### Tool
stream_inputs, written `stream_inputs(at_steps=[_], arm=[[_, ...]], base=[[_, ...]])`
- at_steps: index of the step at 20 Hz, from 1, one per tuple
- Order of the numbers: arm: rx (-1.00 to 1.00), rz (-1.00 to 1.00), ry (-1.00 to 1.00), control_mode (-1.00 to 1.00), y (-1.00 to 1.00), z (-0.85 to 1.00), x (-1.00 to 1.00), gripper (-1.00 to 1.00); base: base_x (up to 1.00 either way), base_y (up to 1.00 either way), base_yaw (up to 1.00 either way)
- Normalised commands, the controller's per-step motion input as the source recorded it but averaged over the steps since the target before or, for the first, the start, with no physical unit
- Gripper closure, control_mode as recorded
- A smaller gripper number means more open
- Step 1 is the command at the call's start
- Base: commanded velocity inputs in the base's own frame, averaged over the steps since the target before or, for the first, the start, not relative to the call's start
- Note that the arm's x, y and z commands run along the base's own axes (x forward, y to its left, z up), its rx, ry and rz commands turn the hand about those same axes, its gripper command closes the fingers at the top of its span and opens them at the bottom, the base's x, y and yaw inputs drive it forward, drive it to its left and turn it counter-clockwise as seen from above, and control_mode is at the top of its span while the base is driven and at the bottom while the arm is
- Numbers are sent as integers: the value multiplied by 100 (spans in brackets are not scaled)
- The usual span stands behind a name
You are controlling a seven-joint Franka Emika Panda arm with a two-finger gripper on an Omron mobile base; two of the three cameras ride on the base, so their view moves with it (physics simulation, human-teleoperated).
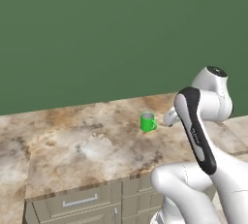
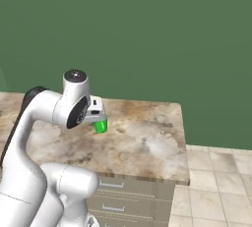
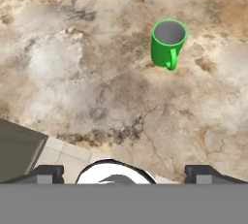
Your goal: Clear the mugs and bowl far away from the sink.
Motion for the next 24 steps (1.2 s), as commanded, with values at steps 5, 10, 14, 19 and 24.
stream_inputs(at_steps=[5,10,14,19,24], arm=[[-5,0,2,-100,2,80,-71,-100],[-1,1,8,-100,0,68,-37,-100],[4,9,0,-100,0,19,-20,-100],[0,3,1,-100,7,12,-10,-100],[3,0,18,-100,21,6,-4,-100]], base=[[0,0,0],[0,0,0],[0,0,0],[0,0,0],[0,0,0]])
